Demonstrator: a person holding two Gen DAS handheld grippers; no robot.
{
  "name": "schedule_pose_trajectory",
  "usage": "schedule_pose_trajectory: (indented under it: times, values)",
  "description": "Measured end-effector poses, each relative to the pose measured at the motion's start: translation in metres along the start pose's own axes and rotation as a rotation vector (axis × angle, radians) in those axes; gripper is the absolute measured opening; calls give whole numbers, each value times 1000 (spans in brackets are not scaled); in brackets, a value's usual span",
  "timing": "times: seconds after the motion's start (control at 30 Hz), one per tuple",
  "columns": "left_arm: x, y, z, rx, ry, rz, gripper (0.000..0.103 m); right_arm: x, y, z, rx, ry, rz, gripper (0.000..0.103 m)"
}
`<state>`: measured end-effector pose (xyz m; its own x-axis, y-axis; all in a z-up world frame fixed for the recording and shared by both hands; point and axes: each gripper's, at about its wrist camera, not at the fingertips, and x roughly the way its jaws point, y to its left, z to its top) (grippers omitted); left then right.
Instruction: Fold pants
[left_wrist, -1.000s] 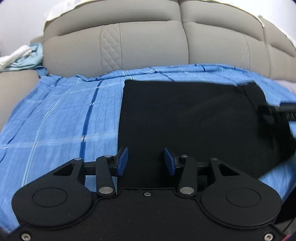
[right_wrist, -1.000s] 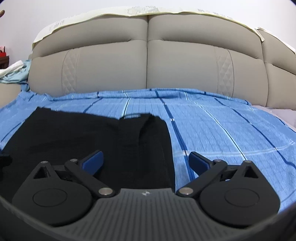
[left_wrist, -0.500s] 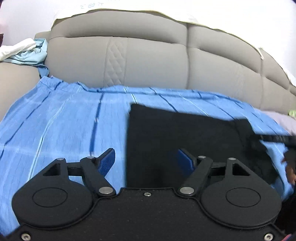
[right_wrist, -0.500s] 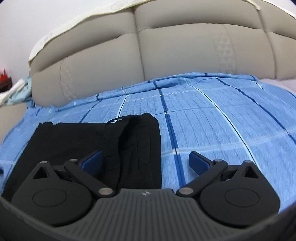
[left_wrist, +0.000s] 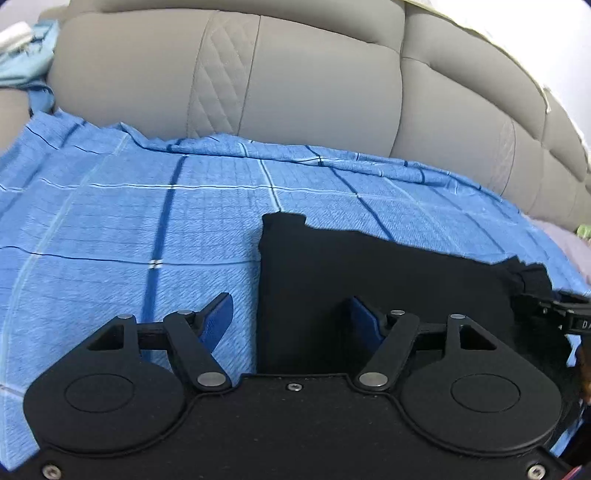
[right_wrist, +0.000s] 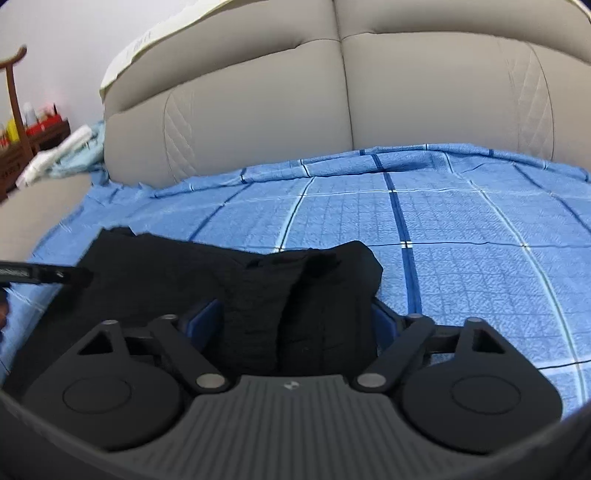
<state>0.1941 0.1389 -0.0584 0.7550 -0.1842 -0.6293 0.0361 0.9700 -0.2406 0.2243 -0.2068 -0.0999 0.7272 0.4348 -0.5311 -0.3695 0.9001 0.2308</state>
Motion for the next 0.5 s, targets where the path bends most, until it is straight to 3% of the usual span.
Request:
schedule_pose_trajectory:
  times: [0.1,0.2,0.37,0.5]
  values:
    - [10,3,6,-15,-8,-32,71,0,-7,1,48,-2,51,64]
    - [19,6,11,-40,-17,-61,75,2,-12,2,86,-4,79,60]
    - [25,10,14,-74,-28,-120,90,7,-16,5,116,-7,98,57]
    - [24,7,14,-61,-25,-111,89,9,-13,5,111,-9,90,56]
